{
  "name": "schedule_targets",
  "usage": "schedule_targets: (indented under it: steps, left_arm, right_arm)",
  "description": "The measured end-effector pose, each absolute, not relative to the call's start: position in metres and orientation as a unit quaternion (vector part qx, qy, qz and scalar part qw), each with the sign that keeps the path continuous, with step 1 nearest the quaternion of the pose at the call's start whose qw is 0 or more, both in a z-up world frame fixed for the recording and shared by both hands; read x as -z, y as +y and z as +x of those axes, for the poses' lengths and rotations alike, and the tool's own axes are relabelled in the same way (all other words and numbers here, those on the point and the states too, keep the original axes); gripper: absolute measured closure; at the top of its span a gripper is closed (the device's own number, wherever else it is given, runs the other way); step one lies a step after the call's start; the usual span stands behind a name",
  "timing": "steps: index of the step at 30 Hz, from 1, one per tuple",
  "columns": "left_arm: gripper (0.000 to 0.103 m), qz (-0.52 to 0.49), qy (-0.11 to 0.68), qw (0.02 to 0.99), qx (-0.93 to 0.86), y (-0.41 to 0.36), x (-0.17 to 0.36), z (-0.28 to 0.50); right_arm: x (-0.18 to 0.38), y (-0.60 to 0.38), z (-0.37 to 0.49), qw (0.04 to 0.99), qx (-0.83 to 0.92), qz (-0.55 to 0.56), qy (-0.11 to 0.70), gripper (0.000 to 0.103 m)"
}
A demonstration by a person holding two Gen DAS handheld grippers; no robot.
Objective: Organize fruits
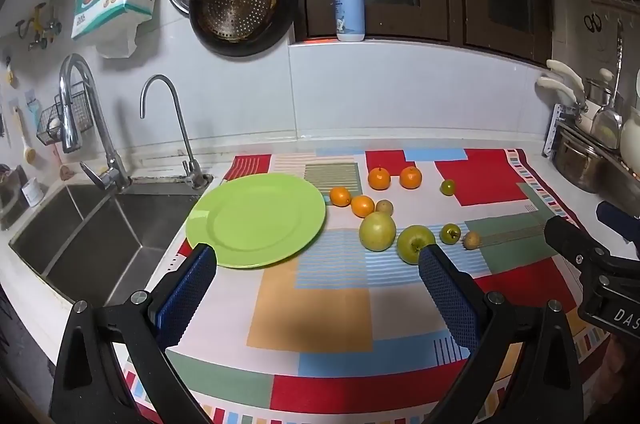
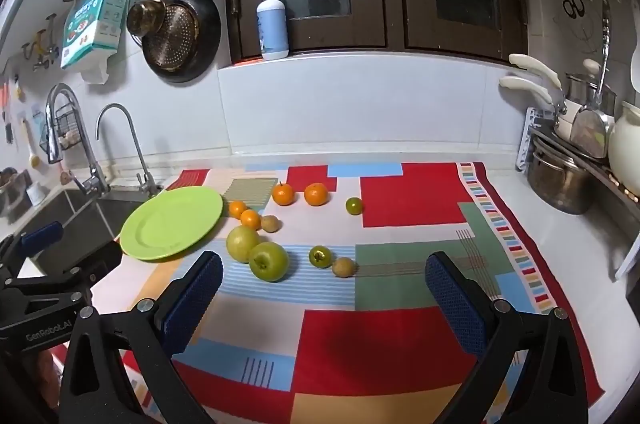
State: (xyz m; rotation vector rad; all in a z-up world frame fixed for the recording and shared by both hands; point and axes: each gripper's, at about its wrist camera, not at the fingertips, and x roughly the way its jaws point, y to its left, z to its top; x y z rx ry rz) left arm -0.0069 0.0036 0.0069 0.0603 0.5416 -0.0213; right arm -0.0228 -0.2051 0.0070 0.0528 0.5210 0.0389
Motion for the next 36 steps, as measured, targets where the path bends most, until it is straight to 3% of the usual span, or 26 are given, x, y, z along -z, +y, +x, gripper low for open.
schedule_targets:
  steps: [36]
  left_arm:
    - [0.000, 0.027, 0.253, 0.967, 0.009, 0.0037, -0.0120, -0.0109]
  right_arm:
    - [-0.0083, -0.2040, -0.0253, 0.969, -0.023, 0.021, 0.244, 0.001]
